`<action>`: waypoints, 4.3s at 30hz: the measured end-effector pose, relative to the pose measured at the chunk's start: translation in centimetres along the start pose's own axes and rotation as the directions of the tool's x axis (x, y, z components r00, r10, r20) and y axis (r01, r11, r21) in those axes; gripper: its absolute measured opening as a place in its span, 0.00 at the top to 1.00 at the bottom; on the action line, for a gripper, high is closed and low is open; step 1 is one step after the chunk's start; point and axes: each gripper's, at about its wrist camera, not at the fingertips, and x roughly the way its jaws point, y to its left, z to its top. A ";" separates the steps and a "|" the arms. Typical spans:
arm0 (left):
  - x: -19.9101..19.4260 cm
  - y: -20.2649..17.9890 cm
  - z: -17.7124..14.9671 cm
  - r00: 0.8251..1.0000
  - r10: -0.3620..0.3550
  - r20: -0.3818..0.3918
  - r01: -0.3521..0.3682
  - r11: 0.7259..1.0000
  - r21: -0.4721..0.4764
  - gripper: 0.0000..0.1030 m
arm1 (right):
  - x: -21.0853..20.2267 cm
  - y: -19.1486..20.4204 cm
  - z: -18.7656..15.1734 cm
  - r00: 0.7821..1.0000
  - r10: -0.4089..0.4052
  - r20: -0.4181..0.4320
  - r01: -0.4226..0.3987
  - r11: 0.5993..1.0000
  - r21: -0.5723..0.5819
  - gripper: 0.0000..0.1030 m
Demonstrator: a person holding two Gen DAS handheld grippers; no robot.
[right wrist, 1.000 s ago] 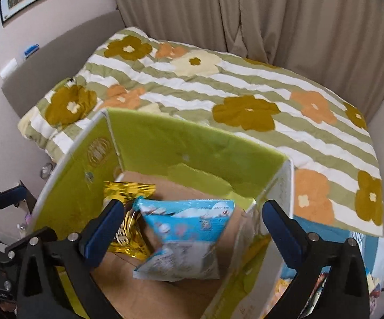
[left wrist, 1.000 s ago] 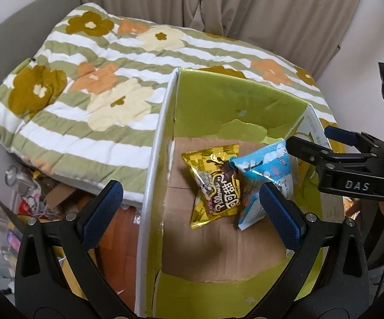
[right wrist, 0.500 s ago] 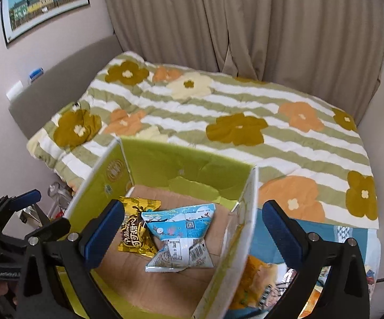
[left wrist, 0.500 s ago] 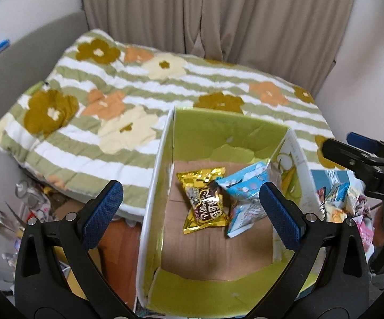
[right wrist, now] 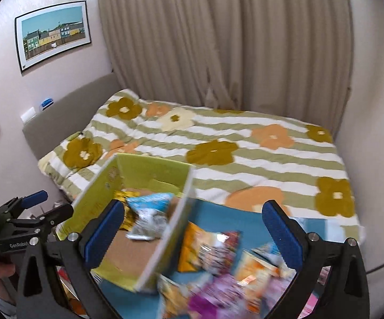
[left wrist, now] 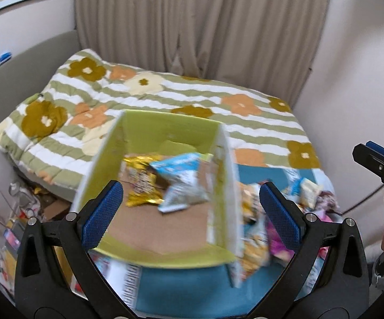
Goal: Organize snacks
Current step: 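Grasp the purple packet with left tool while right tool grasps pink marshmallow packet, then carry both packets over the box and release them inside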
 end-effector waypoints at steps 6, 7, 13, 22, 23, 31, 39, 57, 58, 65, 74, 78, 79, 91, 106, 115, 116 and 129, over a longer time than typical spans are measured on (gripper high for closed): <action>-0.4 -6.9 -3.3 0.998 -0.063 -0.028 0.064 0.997 0.032 0.01 | -4.2 -5.7 -3.7 0.999 -0.049 0.011 0.048 0.998 0.042 0.00; -0.4 -7.6 -3.7 0.997 -0.067 -0.032 0.069 0.997 0.038 0.01 | -4.7 -6.7 -4.3 0.998 -0.056 0.009 0.055 0.997 0.047 0.00; 1.0 -13.1 -6.5 0.992 -0.107 -0.074 0.112 0.992 0.065 0.01 | -7.2 -12.1 -8.3 0.995 -0.097 -0.013 0.098 0.992 0.074 0.00; 5.0 -16.6 -9.2 0.983 -0.098 -0.157 0.120 0.983 0.136 0.01 | -6.6 -16.3 -13.8 0.990 -0.112 -0.087 0.125 0.979 0.162 0.00; 5.4 -16.7 -9.4 0.980 -0.099 -0.170 0.124 0.982 0.145 0.01 | -6.3 -16.5 -14.4 0.988 -0.117 -0.097 0.132 0.976 0.173 0.00; 10.1 -18.0 -10.5 0.961 -0.086 -0.265 0.140 0.971 0.193 0.01 | -4.1 -18.5 -18.0 0.974 -0.155 -0.162 0.200 0.926 0.320 0.00; 14.4 -18.3 -12.0 0.933 -0.077 -0.353 0.160 0.964 0.213 0.01 | -1.0 -19.2 -20.5 0.954 -0.201 -0.222 0.274 0.884 0.378 0.00; 17.0 -19.2 -12.5 0.910 -0.068 -0.408 0.218 0.917 0.333 0.36 | 3.2 -19.4 -23.4 0.911 -0.285 -0.297 0.392 0.823 0.411 0.00; 17.0 -19.1 -12.5 0.909 -0.071 -0.410 0.222 0.916 0.334 0.39 | 3.3 -19.5 -23.5 0.910 -0.287 -0.300 0.396 0.818 0.417 0.00; 16.7 -18.9 -12.3 0.909 -0.078 -0.410 0.232 0.911 0.341 0.44 | 3.8 -19.8 -23.9 0.910 -0.282 -0.305 0.400 0.794 0.457 0.00; 15.8 -18.2 -12.2 0.913 -0.087 -0.398 0.229 0.917 0.325 0.45 | 4.4 -20.3 -24.9 0.926 -0.215 -0.309 0.355 0.774 0.524 0.35; 14.9 -18.1 -12.0 0.918 -0.094 -0.386 0.227 0.922 0.315 0.46 | 3.8 -20.0 -24.7 0.929 -0.220 -0.298 0.350 0.783 0.514 0.40; 14.7 -18.2 -12.0 0.919 -0.094 -0.383 0.226 0.922 0.315 0.46 | 3.6 -19.9 -24.6 0.929 -0.223 -0.294 0.350 0.787 0.509 0.40; 9.9 -19.5 -10.3 0.945 -0.131 -0.299 0.225 0.926 0.304 0.46 | -0.9 -18.8 -22.5 0.947 -0.241 -0.214 0.316 0.827 0.465 0.41; 1.2 -17.3 -5.2 0.987 -0.131 -0.090 0.149 0.960 0.237 0.46 | -5.5 -15.7 -14.5 0.987 -0.152 -0.056 0.162 0.935 0.315 0.41; -0.2 -8.6 -0.8 0.996 -0.081 -0.025 0.084 0.981 0.177 0.46 | -3.5 -7.7 -9.4 0.998 -0.059 0.004 0.057 0.975 0.213 0.41; -0.2 -7.1 -0.2 0.997 -0.079 -0.022 0.082 0.982 0.171 0.46 | -2.9 -6.5 -8.7 0.999 -0.047 0.006 0.045 0.977 0.207 0.41; 3.0 8.5 3.3 0.998 0.004 -0.064 0.005 0.991 0.133 0.46 | 5.4 6.0 -2.2 0.998 0.063 0.006 -0.063 0.992 0.108 0.41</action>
